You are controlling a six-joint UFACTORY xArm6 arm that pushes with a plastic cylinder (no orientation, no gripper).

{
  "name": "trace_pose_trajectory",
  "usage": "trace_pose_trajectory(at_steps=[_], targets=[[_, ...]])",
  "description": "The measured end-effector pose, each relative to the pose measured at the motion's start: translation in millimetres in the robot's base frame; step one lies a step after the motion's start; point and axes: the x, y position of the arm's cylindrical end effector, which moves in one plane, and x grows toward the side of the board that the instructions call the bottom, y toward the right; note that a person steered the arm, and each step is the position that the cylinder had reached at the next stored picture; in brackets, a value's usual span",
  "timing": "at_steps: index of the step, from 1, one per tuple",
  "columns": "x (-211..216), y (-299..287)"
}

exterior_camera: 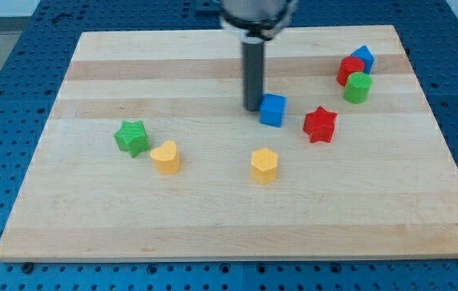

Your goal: Push the blue cube to the bottom of green circle

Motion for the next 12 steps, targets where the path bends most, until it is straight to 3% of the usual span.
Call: trace_pose_trajectory(at_steps=[1, 2, 3, 5, 8, 9, 11, 12], targets=[[1.9, 50.2], [1.9, 56.8], [2.0, 25.6], [49.1, 5.2], [31.2, 109.7], [32.9, 108.2], [30.3, 26.2], [8.1, 23.1]])
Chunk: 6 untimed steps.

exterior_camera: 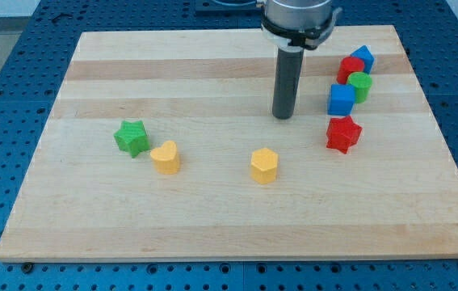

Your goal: Push the blue cube to the bottom of green circle

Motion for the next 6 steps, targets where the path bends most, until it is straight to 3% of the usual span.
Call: trace_pose_trajectory(at_steps=[2, 6], targets=[[-25.0, 22.5], [-14.9, 87.9]])
